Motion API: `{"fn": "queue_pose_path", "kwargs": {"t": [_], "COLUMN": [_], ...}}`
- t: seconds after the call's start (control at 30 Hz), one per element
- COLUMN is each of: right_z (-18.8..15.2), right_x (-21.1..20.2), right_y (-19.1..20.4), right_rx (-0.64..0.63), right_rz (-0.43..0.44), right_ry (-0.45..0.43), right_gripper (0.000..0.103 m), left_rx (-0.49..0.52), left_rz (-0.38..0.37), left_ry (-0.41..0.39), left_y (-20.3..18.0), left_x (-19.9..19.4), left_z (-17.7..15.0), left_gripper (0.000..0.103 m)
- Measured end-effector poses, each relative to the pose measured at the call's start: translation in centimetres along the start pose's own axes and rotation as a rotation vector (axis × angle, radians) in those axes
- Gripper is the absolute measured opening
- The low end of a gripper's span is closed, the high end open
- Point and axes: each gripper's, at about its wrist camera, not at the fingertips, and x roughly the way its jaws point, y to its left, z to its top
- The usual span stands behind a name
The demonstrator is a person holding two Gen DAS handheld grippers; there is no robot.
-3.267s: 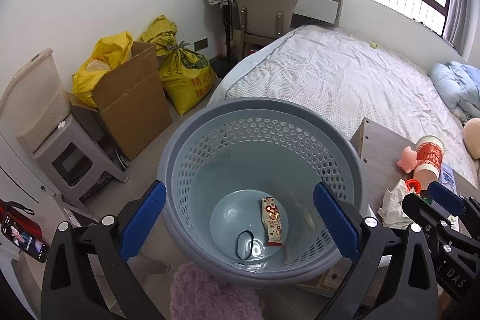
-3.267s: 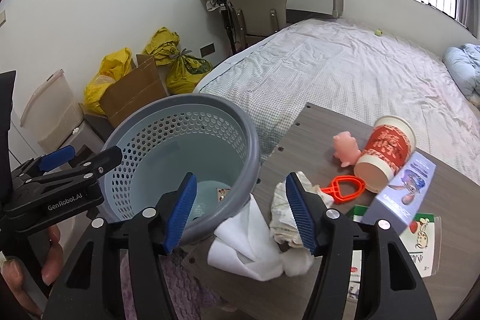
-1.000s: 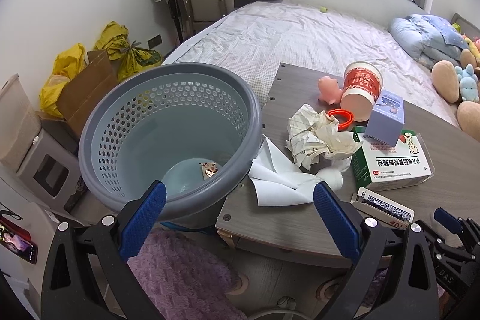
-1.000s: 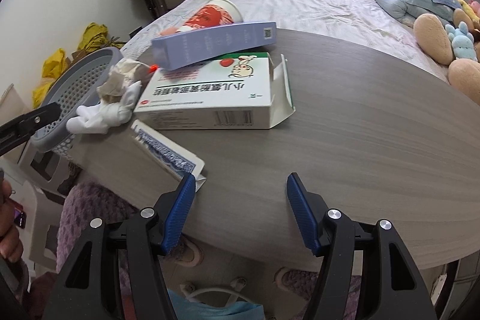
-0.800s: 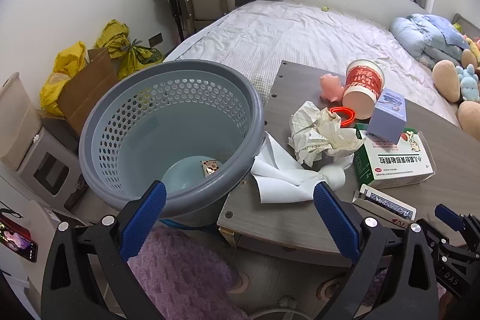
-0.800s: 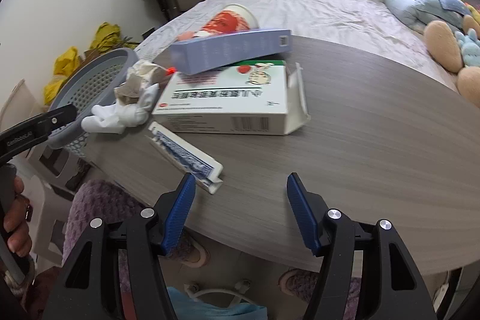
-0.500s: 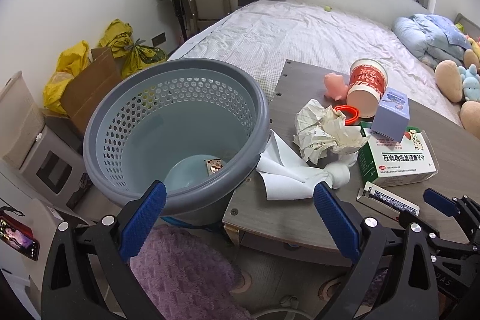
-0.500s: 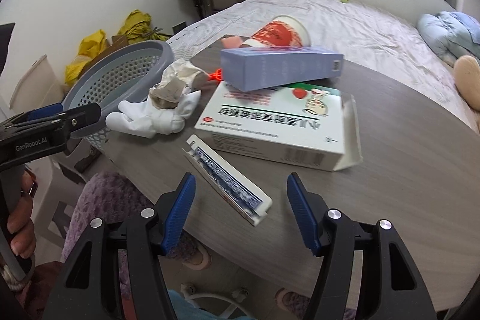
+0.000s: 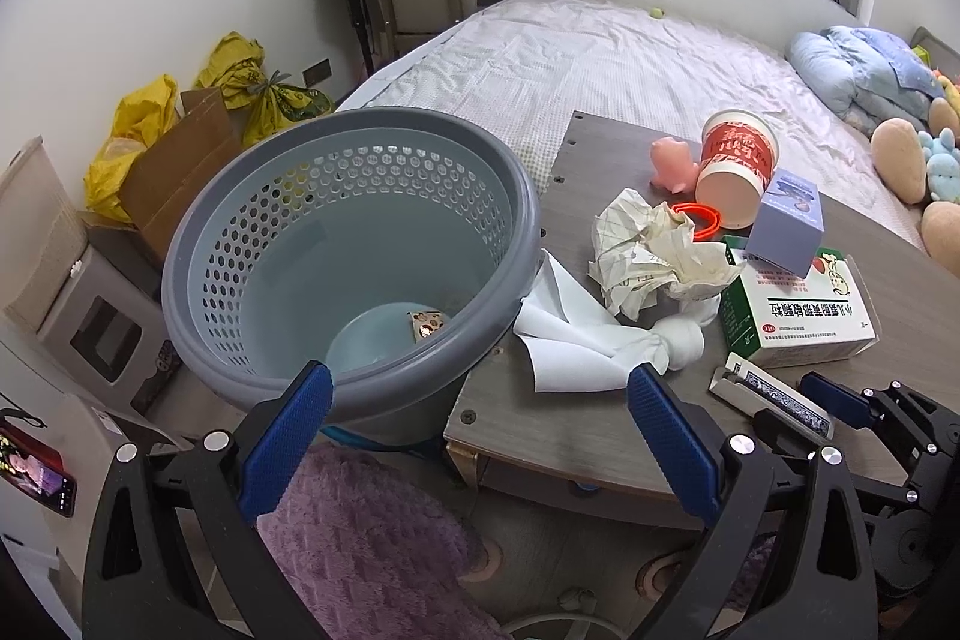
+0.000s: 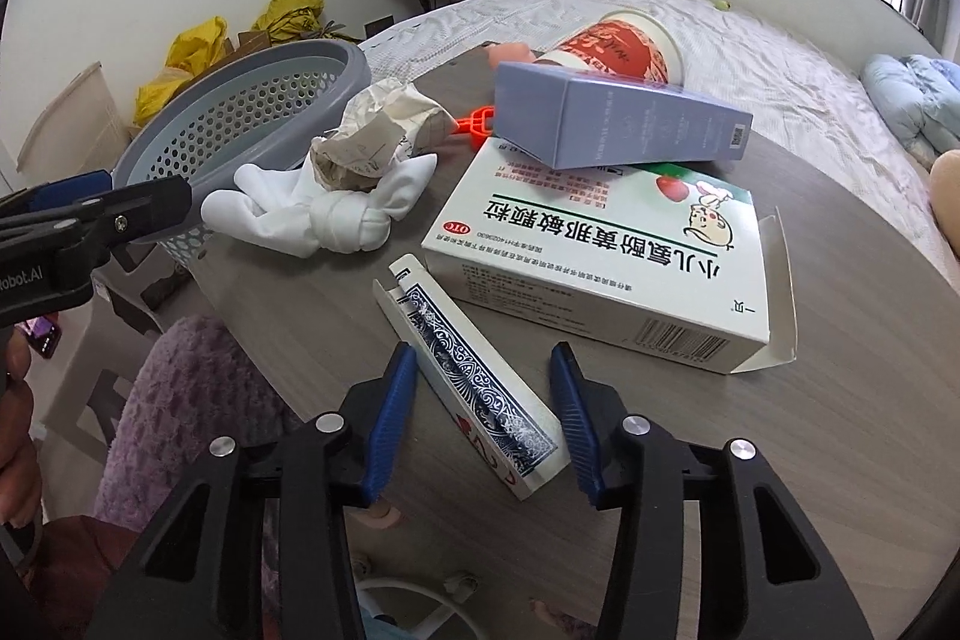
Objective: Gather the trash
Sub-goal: 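Grasp the blue playing-card box with the right gripper, then grasp the knotted white cloth with the left gripper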
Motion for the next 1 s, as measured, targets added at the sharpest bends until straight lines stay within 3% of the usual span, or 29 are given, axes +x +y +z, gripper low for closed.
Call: {"fn": "queue_pose_path", "kwargs": {"t": [0.27, 0.53, 1.0], "right_z": [-0.5, -1.8, -3.6], "right_x": [-0.4, -2.9, -6.5], "right_y": [0.8, 0.0, -3.6], "right_rx": [-0.012, 0.070, 0.182], "right_rz": [0.026, 0.068, 0.042], "right_ry": [-0.003, -0.030, -0.093], "right_gripper": [0.018, 0.017, 0.017], "left_rx": [0.008, 0.029, 0.065], "left_rz": [-0.009, -0.022, -0.100], "left_ry": [0.013, 0.025, 0.032], "left_y": [-0.3, -1.1, -5.5], "left_x": [0.4, 0.9, 2.8], "left_z": [-0.3, -0.5, 0.7], "left_gripper": [0.097, 0.097, 0.097]}}
